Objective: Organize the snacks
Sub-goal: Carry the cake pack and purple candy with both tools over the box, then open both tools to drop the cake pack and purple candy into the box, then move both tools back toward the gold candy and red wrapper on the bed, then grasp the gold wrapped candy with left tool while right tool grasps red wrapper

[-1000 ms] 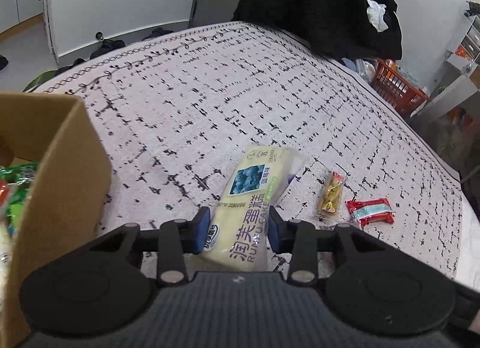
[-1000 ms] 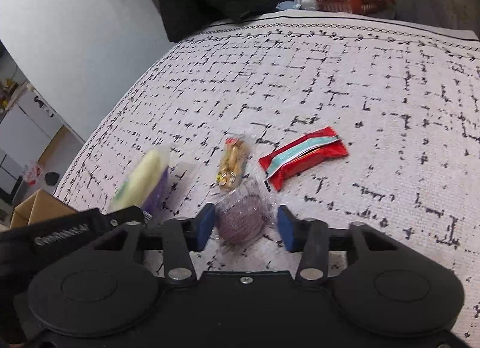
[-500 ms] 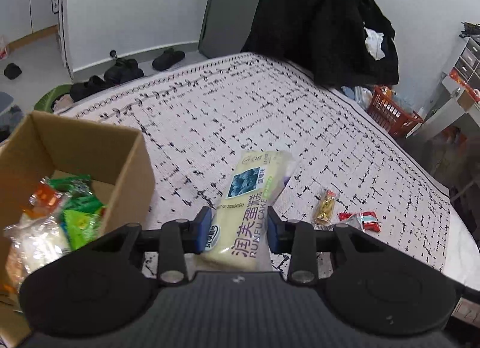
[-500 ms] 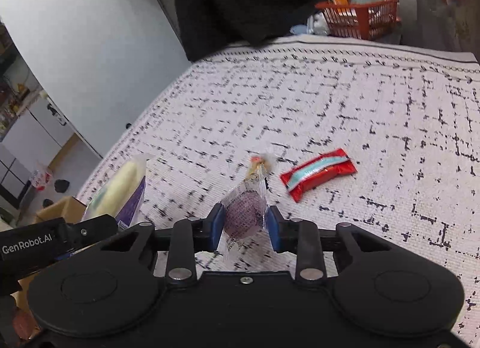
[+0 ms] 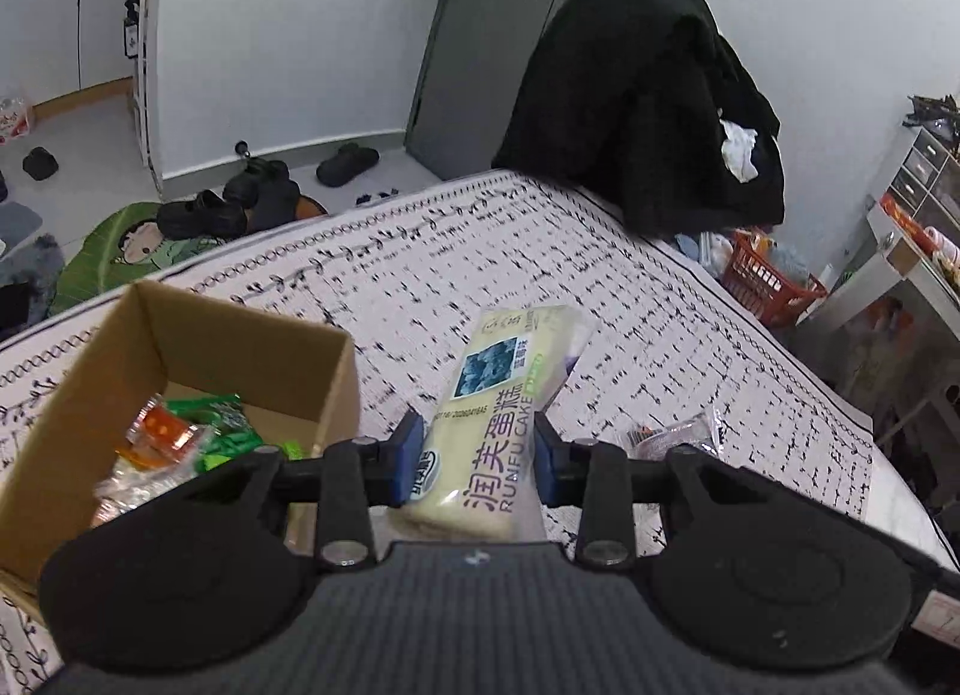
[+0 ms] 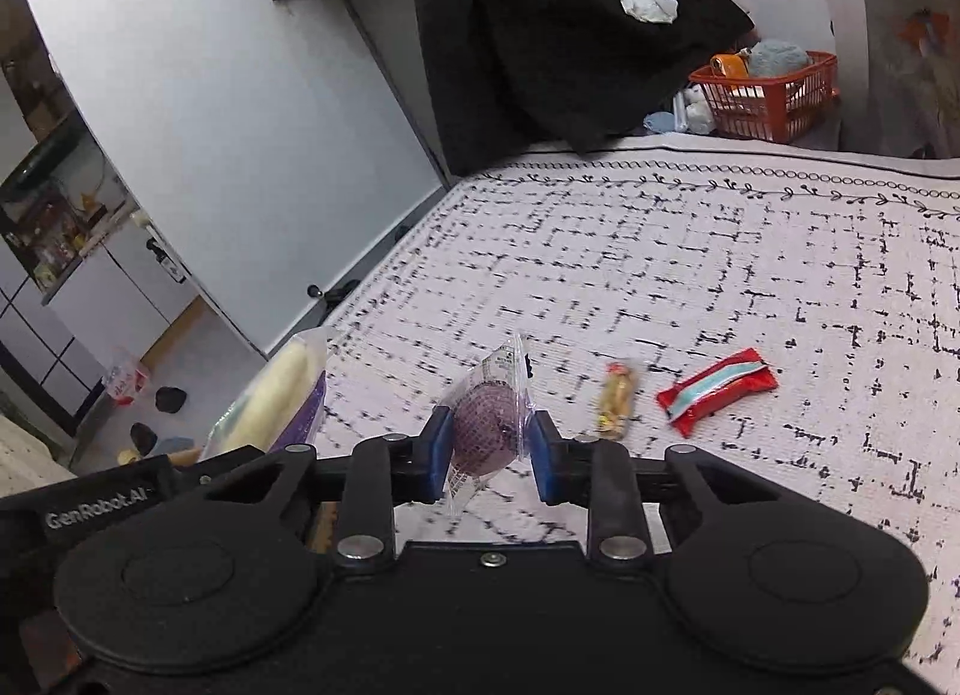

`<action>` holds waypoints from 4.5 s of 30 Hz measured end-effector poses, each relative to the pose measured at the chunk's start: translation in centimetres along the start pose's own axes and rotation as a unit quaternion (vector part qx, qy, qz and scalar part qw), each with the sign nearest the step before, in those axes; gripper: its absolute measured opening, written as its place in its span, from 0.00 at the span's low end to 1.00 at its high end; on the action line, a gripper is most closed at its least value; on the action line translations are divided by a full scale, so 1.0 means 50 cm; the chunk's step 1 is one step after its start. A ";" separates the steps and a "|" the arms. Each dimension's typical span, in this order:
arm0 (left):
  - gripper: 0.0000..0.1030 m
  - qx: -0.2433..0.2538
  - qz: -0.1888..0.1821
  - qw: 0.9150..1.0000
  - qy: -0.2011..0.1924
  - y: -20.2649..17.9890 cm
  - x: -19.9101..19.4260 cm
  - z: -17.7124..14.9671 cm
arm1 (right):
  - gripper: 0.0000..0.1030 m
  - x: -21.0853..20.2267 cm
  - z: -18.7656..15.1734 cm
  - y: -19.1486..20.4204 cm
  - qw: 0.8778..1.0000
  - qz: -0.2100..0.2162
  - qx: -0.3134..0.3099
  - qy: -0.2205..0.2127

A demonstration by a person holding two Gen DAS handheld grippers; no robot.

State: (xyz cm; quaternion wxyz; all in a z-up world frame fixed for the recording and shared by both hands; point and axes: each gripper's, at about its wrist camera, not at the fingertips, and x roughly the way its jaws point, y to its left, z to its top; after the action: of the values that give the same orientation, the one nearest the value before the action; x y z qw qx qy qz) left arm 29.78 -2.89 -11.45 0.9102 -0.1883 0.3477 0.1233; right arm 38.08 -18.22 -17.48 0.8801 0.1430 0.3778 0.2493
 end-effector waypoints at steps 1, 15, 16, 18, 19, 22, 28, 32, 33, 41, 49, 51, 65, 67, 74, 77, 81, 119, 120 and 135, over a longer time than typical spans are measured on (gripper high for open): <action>0.35 0.000 0.002 1.000 -0.003 0.003 -0.005 0.003 | 0.26 -0.006 0.000 0.010 1.000 0.001 -0.003 -0.003; 0.35 -0.037 0.040 0.998 -0.027 0.098 -0.060 0.024 | 0.25 -0.033 -0.010 0.119 0.997 0.056 -0.015 -0.040; 0.35 -0.040 0.043 0.998 -0.028 0.107 -0.063 0.026 | 0.25 -0.032 -0.011 0.127 0.997 0.062 -0.017 -0.042; 0.35 -0.045 0.047 0.997 -0.029 0.122 -0.068 0.029 | 0.25 -0.031 -0.016 0.142 0.996 0.071 -0.021 -0.042; 0.35 -0.048 0.049 0.997 -0.030 0.131 -0.071 0.031 | 0.25 -0.028 -0.018 0.151 0.996 0.074 -0.024 -0.039; 0.35 -0.057 0.055 0.996 -0.031 0.154 -0.075 0.034 | 0.25 -0.018 -0.027 0.174 0.996 0.079 -0.032 -0.033; 0.35 -0.073 0.066 0.995 -0.028 0.192 -0.075 0.036 | 0.25 -0.002 -0.042 0.208 0.995 0.085 -0.048 -0.024; 0.35 -0.086 0.073 0.993 -0.019 0.220 -0.068 0.034 | 0.24 0.004 -0.051 0.227 0.994 0.086 -0.059 -0.024; 0.35 -0.089 0.074 0.993 -0.017 0.227 -0.066 0.033 | 0.24 0.006 -0.053 0.230 0.994 0.087 -0.059 -0.022; 0.35 -0.113 0.082 0.990 0.003 0.281 -0.046 0.027 | 0.23 0.035 -0.073 0.266 0.994 0.089 -0.071 -0.004; 0.35 -0.125 0.078 0.989 0.010 0.306 -0.032 0.033 | 0.10 0.064 -0.084 0.290 0.992 0.091 -0.084 0.011; 0.35 -0.127 0.079 0.989 0.010 0.310 -0.031 0.038 | 0.10 0.068 -0.084 0.289 0.992 0.090 -0.084 0.012; 0.61 -0.113 0.093 0.989 0.012 0.291 -0.037 0.044 | 0.19 0.053 -0.069 0.233 0.996 0.059 -0.059 0.033; 0.66 -0.110 0.095 0.989 0.012 0.283 -0.038 0.044 | 0.33 0.049 -0.067 0.223 0.996 0.055 -0.054 0.035; 0.77 -0.089 0.095 0.991 0.012 0.244 -0.048 0.046 | 0.52 0.029 -0.052 0.199 0.998 0.046 -0.045 0.023; 0.81 -0.083 0.090 0.992 0.012 0.224 -0.051 0.046 | 0.61 0.021 -0.045 0.187 0.998 0.042 -0.046 0.017; 0.84 -0.076 0.088 0.993 0.010 0.200 -0.052 0.047 | 0.66 0.011 -0.032 0.153 0.999 0.028 -0.030 0.014; 1.00 0.002 -0.004 0.999 0.039 -0.069 0.071 0.022 | 0.98 -0.063 0.033 -0.137 0.991 -0.088 0.078 -0.057; 1.00 0.003 -0.011 0.999 0.043 -0.074 0.079 0.019 | 0.98 -0.061 0.034 -0.143 0.991 -0.090 0.079 -0.057; 0.71 0.018 -0.078 0.994 0.078 -0.144 0.213 -0.020 | 0.49 0.042 0.010 -0.223 0.986 -0.066 0.155 -0.012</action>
State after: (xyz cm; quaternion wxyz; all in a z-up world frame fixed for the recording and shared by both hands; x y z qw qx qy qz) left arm 39.52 -8.81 -17.53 0.8903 -0.2071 0.4043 0.0305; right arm 43.38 -26.42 -23.31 0.8663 0.2550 0.4101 0.1276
